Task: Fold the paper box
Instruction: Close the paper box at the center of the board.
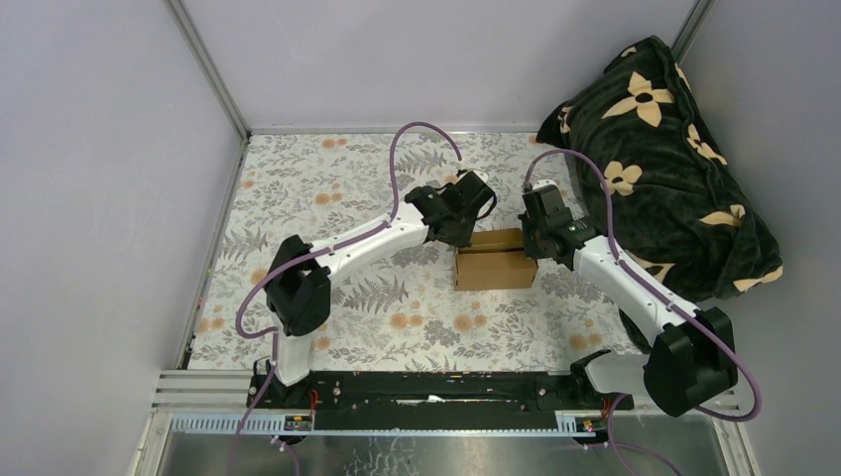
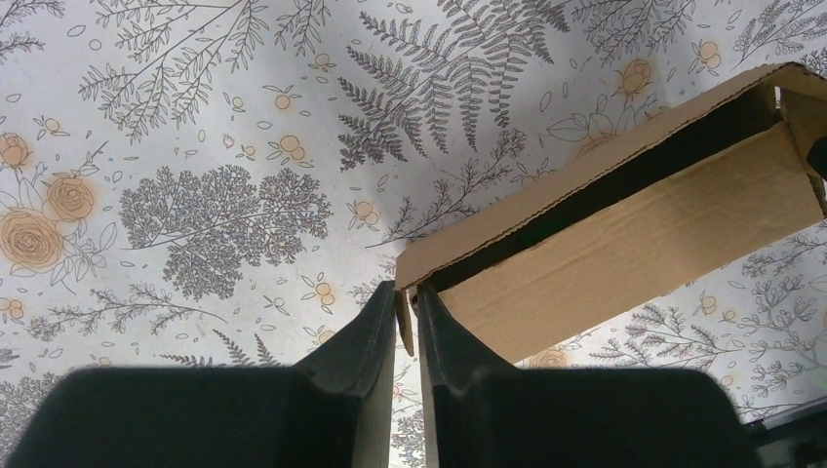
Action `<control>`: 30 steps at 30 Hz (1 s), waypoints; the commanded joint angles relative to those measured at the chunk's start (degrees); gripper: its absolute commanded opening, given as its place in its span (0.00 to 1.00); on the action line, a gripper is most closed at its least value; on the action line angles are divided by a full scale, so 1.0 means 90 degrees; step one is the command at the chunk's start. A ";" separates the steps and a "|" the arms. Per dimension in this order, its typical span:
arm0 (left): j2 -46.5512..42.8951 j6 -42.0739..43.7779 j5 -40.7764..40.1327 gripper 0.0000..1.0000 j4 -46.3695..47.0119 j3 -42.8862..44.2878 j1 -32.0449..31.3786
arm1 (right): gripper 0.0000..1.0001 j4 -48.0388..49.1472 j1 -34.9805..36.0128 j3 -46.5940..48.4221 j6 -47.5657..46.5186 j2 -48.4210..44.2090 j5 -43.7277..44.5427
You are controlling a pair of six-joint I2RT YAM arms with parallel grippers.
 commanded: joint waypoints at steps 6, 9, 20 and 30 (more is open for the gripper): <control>0.0060 -0.0552 -0.0247 0.19 -0.0005 0.0367 -0.0316 | 0.00 0.0326 0.0050 -0.0272 0.0317 -0.0281 -0.0236; 0.0115 -0.0642 -0.0377 0.19 -0.0100 0.0408 -0.0374 | 0.00 0.0335 0.0049 -0.0316 0.0337 -0.0326 -0.0209; 0.0196 -0.1118 -0.0877 0.18 -0.0208 0.0394 -0.0538 | 0.00 0.0428 0.0049 -0.0564 0.0571 -0.0516 -0.0043; 0.0305 -0.1395 -0.1235 0.17 -0.0228 0.0443 -0.0592 | 0.00 0.0570 0.0050 -0.0793 0.0858 -0.0714 0.0257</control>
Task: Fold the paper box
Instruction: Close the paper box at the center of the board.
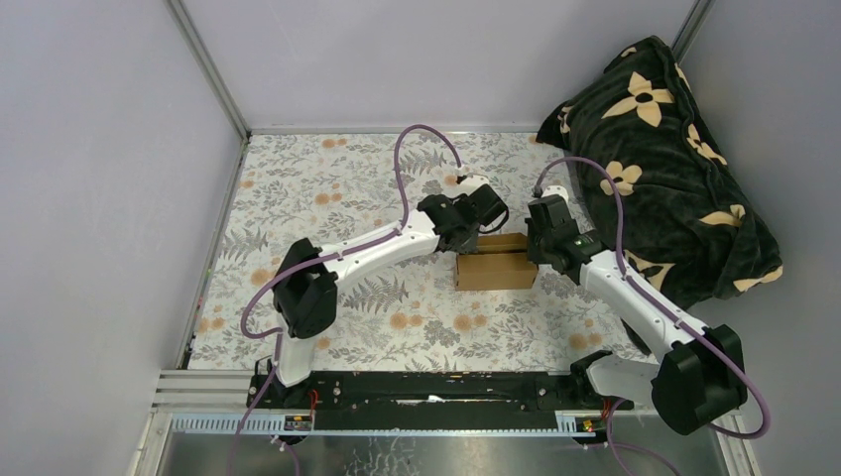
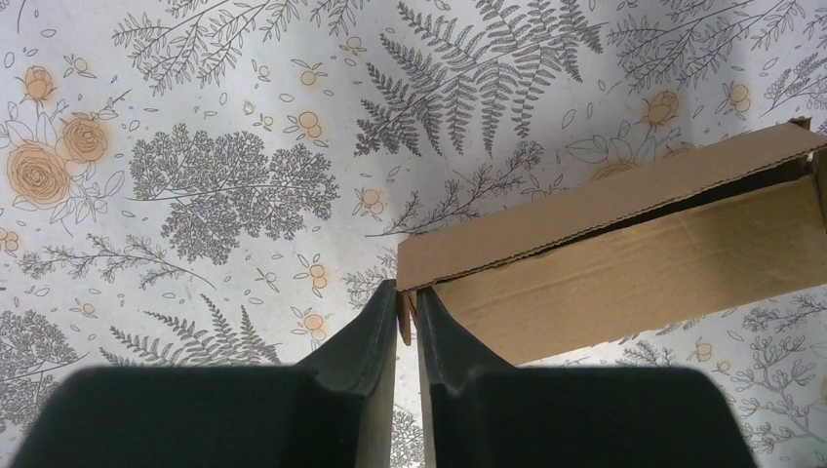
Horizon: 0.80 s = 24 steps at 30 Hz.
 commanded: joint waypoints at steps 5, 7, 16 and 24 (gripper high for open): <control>0.0261 -0.0363 -0.0151 0.17 0.0164 0.0346 -0.0168 | 0.00 0.0134 0.0045 -0.0211 0.0415 -0.0118 0.0008; 0.0324 -0.0369 -0.0157 0.17 0.0130 0.0420 -0.0170 | 0.00 0.0170 0.0050 -0.0254 0.0446 -0.0151 0.0025; 0.0445 -0.0446 -0.0216 0.17 0.0063 0.0555 -0.0184 | 0.00 0.0331 0.0052 -0.0442 0.0573 -0.0251 0.0106; 0.0590 -0.0417 -0.0218 0.17 -0.0145 0.0939 -0.0180 | 0.00 0.0421 0.0050 -0.0517 0.0610 -0.0283 0.0090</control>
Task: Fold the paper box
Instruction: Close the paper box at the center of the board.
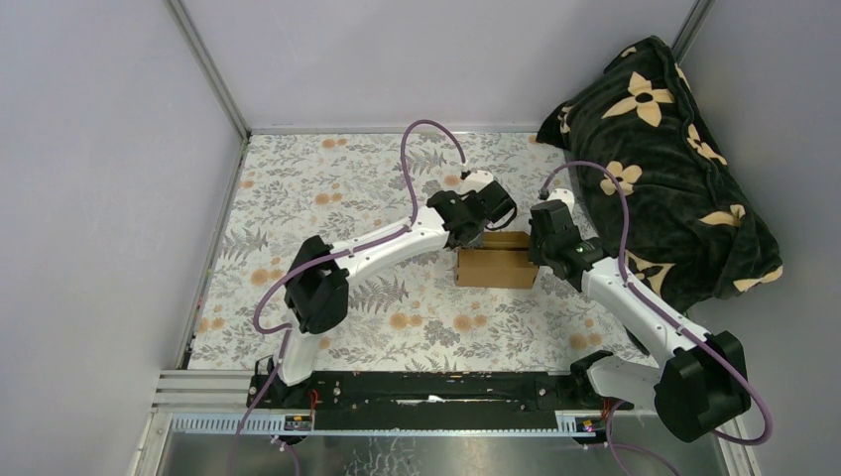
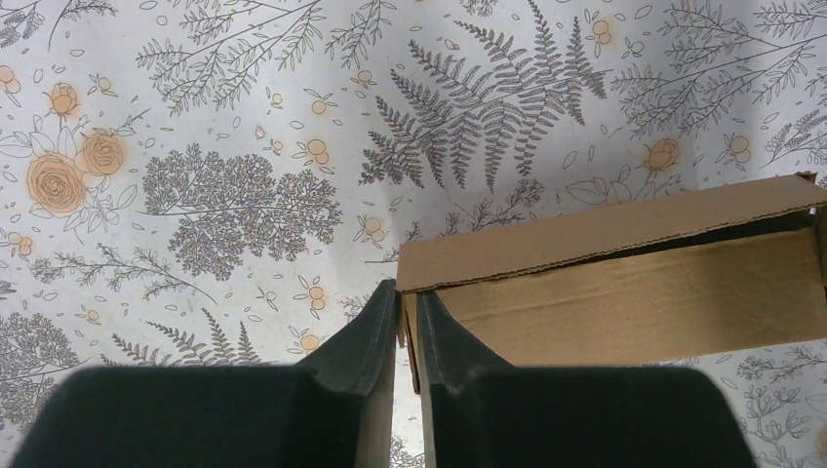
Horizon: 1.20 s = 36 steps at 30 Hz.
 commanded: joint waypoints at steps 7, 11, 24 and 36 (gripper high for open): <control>0.0202 -0.0214 0.0178 0.17 0.0075 0.0424 -0.0214 | 0.00 0.0007 0.0050 -0.0156 0.0231 -0.0083 -0.0143; 0.0213 -0.0245 0.0163 0.17 0.0064 0.0411 -0.0240 | 0.00 0.0076 0.0054 -0.0224 0.0257 -0.0108 -0.0153; 0.0334 -0.0168 0.0083 0.18 -0.0141 0.0761 -0.0238 | 0.00 0.0154 0.0059 -0.0319 0.0268 -0.0126 -0.0106; 0.0539 0.0054 -0.0114 0.18 -0.0145 0.0948 -0.0080 | 0.00 0.0289 0.0059 -0.0490 0.0497 -0.0353 0.0018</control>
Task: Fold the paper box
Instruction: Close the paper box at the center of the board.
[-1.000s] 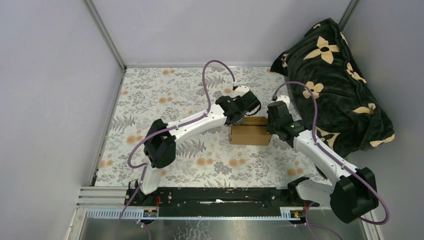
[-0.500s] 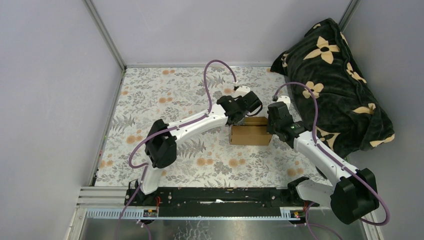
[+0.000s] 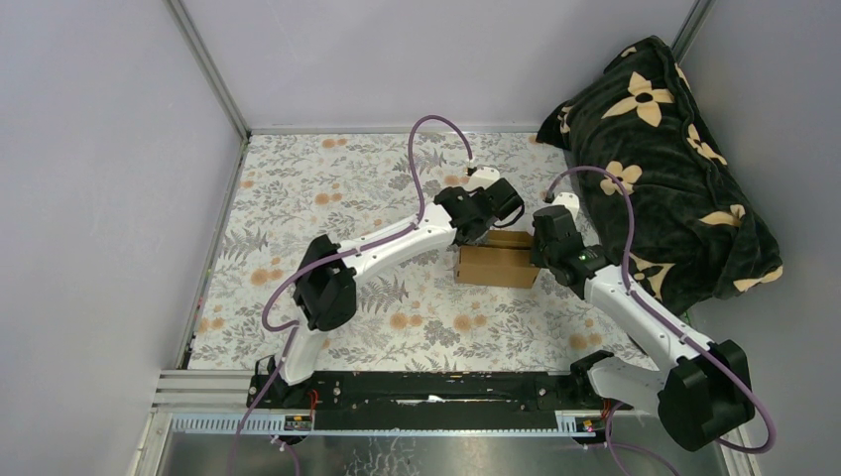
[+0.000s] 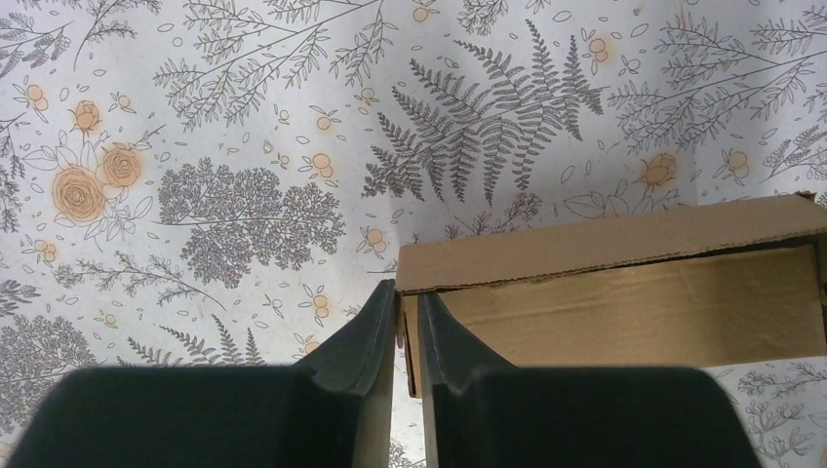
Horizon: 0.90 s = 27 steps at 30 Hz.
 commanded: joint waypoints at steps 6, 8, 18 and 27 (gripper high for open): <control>0.0150 0.0076 0.0091 0.18 0.0394 0.0133 0.0022 | 0.00 0.0039 0.0069 -0.0283 0.0485 -0.0242 -0.0048; 0.0145 0.0148 0.0143 0.18 0.0469 0.0172 0.0053 | 0.00 0.0056 0.0069 -0.0325 0.0526 -0.0286 0.0014; 0.0142 0.0143 0.0277 0.18 0.0511 0.0200 0.0074 | 0.00 0.0113 0.0180 -0.0352 0.0718 -0.0302 0.0281; -0.0336 -0.0118 -0.0112 0.18 0.1081 -0.0725 -0.0099 | 0.00 0.0307 0.0501 -0.0480 0.0970 -0.0323 0.0732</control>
